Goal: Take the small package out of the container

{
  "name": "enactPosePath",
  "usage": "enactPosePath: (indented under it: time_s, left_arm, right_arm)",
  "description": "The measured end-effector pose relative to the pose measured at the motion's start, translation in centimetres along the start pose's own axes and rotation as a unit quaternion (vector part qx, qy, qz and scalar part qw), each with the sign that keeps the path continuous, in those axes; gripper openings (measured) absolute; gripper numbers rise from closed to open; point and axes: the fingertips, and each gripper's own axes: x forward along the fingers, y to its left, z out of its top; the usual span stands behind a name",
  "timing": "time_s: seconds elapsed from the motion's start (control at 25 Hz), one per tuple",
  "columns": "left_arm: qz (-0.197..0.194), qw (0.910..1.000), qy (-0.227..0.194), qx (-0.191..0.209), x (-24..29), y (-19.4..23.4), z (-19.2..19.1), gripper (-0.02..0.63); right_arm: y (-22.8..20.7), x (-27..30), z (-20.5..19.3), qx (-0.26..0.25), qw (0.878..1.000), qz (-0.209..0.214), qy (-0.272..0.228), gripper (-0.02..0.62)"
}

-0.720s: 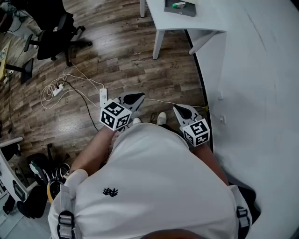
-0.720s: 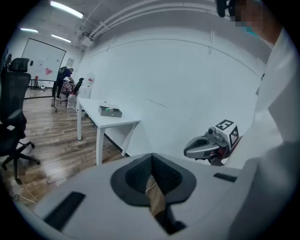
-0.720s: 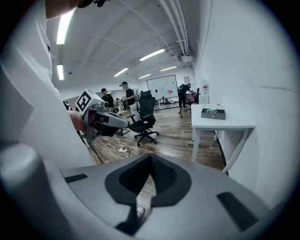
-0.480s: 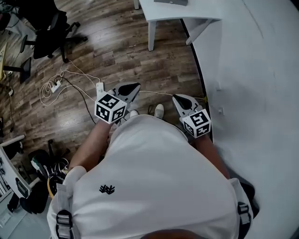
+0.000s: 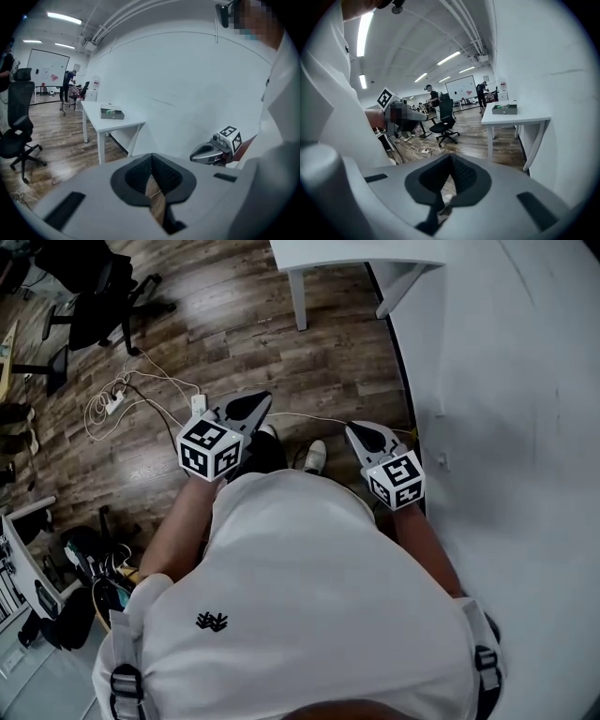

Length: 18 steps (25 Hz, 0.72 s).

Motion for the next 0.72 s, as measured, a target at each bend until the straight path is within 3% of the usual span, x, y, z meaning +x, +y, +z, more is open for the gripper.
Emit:
enactPosePath:
  time_s: [0.4, 0.72]
  left_arm:
    - [-0.030, 0.9995, -0.003, 0.012, 5.4, 2.6, 1.2, 0.008]
    - [-0.071, 0.9970, -0.009, 0.029, 10.5, 8.1, 8.1, 0.009]
  right_arm:
    - [-4.6, 3.4, 1.2, 0.003, 1.000, -0.007, -0.006, 0.011]
    - [-9.8, 7.4, 8.5, 0.003, 0.999, -0.040, 0.002, 0.012]
